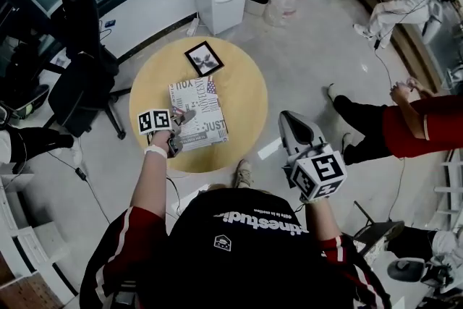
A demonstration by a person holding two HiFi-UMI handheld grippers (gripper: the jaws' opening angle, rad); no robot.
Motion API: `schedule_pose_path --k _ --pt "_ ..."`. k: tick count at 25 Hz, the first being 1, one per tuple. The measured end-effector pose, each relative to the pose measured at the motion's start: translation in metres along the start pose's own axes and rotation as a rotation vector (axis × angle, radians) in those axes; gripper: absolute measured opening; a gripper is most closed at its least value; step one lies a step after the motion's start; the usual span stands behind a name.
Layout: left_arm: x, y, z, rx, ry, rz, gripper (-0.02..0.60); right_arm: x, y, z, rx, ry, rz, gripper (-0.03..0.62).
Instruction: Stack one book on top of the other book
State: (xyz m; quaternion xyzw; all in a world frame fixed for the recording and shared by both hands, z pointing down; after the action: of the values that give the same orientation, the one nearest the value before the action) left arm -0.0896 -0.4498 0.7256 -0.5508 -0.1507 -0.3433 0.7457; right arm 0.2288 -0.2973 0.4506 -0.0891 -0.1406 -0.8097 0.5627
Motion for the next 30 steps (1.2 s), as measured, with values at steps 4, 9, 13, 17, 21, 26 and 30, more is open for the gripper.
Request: schedule_pose_path --k 4,9,13,17,21,26,30 --pt "-0.002 -0.007 0.002 -0.072 0.034 0.040 0.380 0.001 0.006 -0.003 0.001 -0.006 -0.004 0.029" --pt "-0.012 -0.017 0.003 -0.109 0.076 0.047 0.380 0.003 0.007 -0.004 -0.004 -0.015 -0.009 0.029" --pt "-0.026 -0.013 0.001 -0.035 0.080 0.022 0.379 0.004 0.004 -0.005 -0.009 -0.013 -0.021 0.029" --pt "-0.038 0.000 0.003 0.028 0.073 0.026 0.379 0.006 0.000 -0.005 -0.015 -0.011 -0.035 0.029" --pt "-0.035 0.005 0.008 0.020 0.070 0.039 0.379 0.008 -0.004 -0.006 -0.017 -0.011 -0.047 0.029" --pt "-0.031 0.009 0.007 0.027 0.066 0.046 0.379 0.006 -0.010 -0.003 -0.017 -0.012 -0.042 0.029" --pt "-0.026 0.015 0.002 0.030 0.066 0.053 0.379 0.003 -0.007 -0.001 -0.009 -0.011 -0.031 0.029"
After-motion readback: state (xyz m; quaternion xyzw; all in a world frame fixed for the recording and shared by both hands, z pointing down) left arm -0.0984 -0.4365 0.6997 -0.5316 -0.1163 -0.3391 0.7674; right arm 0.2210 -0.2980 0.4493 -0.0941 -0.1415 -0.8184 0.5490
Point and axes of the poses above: the fingertips, and each gripper's own axes: x forward along the fingers, y to its right, z out of its underside, the point moved 7 cm from there along -x, backward along the fingers, and after that the axes turned 1 degree about -z, right-handed, at the moved point
